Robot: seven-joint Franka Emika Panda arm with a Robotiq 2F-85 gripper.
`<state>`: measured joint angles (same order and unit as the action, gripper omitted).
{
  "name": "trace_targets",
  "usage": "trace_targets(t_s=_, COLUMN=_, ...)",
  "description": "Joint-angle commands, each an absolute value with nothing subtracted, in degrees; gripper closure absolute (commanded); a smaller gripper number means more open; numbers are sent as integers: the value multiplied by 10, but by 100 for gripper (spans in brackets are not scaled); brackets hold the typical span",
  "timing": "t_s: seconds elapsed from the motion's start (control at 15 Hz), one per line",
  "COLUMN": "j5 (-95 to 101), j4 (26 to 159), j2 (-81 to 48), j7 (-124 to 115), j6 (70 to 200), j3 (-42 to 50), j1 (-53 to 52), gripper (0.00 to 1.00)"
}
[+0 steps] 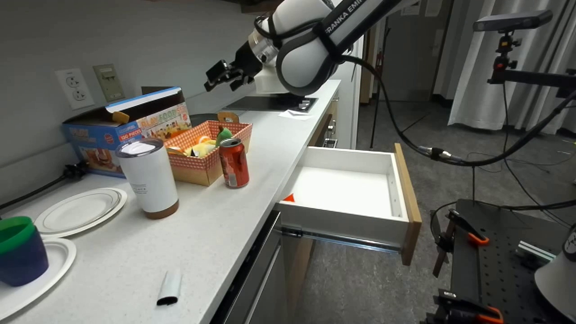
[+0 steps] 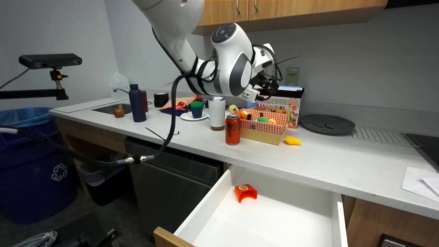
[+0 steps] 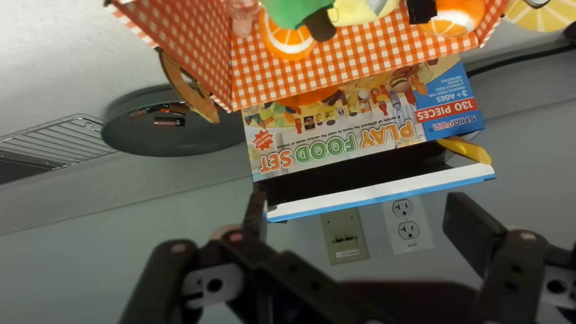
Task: Remove the green pear from the open drawer and place it in the basket
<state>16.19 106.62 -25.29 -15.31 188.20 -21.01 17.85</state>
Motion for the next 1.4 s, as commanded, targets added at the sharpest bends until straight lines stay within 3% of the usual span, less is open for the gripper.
trace_targets(t_s=0.0, j5=157, j4=1162, j2=-128, j7=-170, j6=1811, j3=-185, j1=171, gripper=0)
trace_targets(t_s=0.33, j5=147, j4=1277, j2=-13, j7=-163, j6=1757, j3=-209, j1=196, gripper=0)
trace_targets(t_s=0.4, j5=89, j4=1304, j2=12, j7=-119, j6=1753, j3=-135, j1=119, gripper=0)
trace_targets(t_s=0.47, j5=86, j4=1333, j2=36, j7=-117, j6=1752, j3=-120, j1=110, gripper=0)
trace_targets(t_s=0.53, j5=117, j4=1359, j2=56, j7=-142, j6=1751, j3=-160, j1=159, gripper=0)
trace_targets(t_s=1.13, j5=92, j4=1530, j2=227, j7=-137, j6=1732, j3=-125, j1=126, gripper=0)
trace_targets(t_s=1.2, j5=108, j4=1489, j2=165, j7=-138, j6=1756, j3=-138, j1=145, gripper=0)
trace_targets(t_s=1.33, j5=105, j4=1511, j2=192, j7=-138, j6=1753, j3=-136, j1=141, gripper=0)
